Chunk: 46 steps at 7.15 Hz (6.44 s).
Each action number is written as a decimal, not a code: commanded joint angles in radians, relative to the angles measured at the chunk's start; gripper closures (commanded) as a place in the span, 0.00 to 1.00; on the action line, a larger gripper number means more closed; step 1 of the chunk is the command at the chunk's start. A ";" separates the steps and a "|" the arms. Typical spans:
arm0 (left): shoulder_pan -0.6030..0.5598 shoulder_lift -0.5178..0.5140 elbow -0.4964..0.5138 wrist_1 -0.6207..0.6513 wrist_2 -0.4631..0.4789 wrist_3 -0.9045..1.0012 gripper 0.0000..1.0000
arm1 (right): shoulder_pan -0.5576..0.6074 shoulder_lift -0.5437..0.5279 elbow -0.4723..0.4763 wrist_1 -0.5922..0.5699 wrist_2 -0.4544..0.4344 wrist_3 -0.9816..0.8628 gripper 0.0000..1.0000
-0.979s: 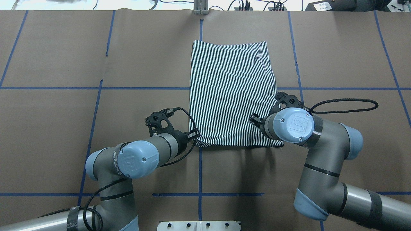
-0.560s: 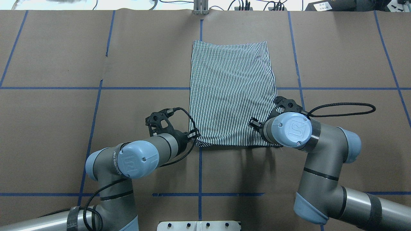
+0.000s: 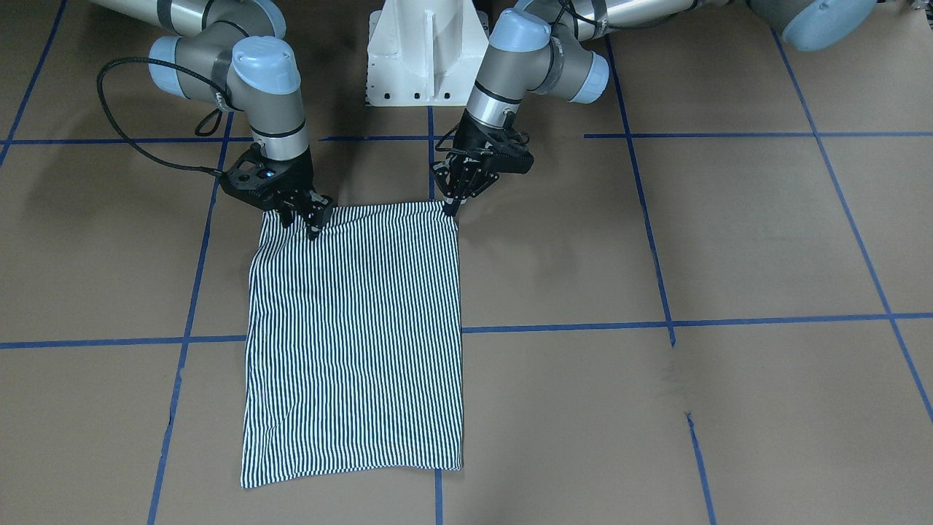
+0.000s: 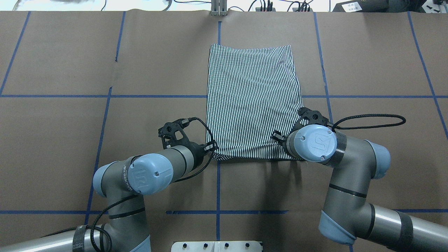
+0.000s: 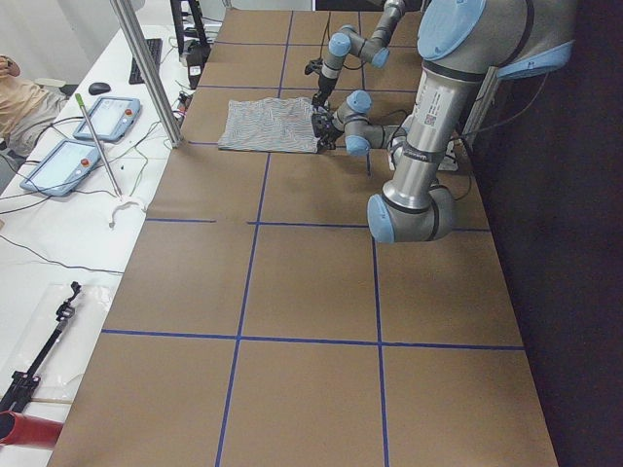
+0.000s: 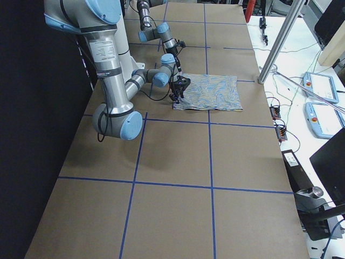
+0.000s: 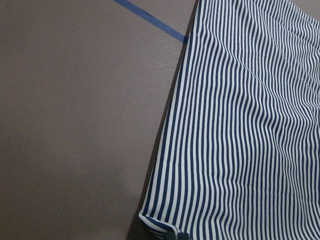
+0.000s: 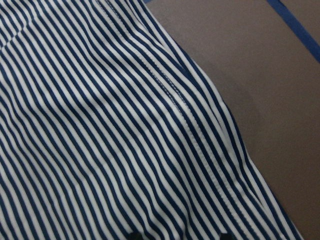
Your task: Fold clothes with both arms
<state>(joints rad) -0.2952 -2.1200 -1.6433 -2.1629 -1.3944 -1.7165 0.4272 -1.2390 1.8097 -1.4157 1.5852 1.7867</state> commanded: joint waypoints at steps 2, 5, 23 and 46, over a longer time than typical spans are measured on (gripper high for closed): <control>0.002 0.000 0.000 0.000 0.000 0.000 1.00 | -0.004 0.001 -0.007 0.004 -0.001 0.000 0.59; 0.002 0.000 0.000 0.000 0.000 0.000 1.00 | -0.008 0.000 -0.007 0.003 -0.002 0.000 0.74; -0.106 -0.035 -0.410 0.528 -0.126 0.191 1.00 | -0.075 0.110 0.371 -0.390 -0.005 -0.024 1.00; -0.363 -0.035 0.057 0.089 -0.314 0.629 0.00 | 0.079 0.288 -0.194 -0.050 0.012 -0.487 0.00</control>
<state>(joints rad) -0.6517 -2.1622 -1.5812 -2.0737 -1.7023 -1.0944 0.5397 -0.9585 1.6076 -1.4362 1.6026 1.3673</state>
